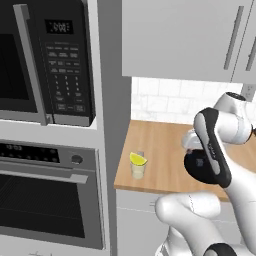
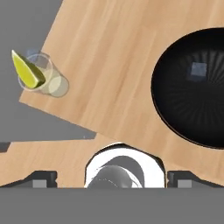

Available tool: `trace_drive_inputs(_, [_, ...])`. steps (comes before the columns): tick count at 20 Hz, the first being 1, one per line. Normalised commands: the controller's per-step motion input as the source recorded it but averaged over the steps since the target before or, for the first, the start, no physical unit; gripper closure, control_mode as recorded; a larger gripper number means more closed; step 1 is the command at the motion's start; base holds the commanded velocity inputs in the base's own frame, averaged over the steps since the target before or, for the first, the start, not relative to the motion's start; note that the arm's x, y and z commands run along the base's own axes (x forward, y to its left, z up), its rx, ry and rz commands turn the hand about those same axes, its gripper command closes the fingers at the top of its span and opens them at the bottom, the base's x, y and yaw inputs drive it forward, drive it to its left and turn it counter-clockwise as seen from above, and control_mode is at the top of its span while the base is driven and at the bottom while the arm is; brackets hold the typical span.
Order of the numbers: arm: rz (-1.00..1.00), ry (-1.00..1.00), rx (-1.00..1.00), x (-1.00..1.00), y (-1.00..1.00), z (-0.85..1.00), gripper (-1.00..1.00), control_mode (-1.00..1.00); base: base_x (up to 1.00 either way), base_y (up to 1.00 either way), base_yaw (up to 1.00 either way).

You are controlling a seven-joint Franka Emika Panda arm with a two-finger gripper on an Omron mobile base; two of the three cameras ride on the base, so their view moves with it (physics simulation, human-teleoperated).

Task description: Grab a lemon wedge from the fridge and one ice cube from the ice bowl, and put them in the glass of lemonade.

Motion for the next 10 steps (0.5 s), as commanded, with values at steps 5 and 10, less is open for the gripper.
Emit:
trace_drive_inputs(5, [-0.21, 0.0, 0.02, 0.0, -0.17, 0.0, -1.0, -1.0, 0.0, 0.0, 0.0])
trace_drive_inputs(10, [-0.19, -0.15, 0.07, -0.12, -0.22, 0.1, -1.0, -1.0, 0.0, 0.0, 0.0])
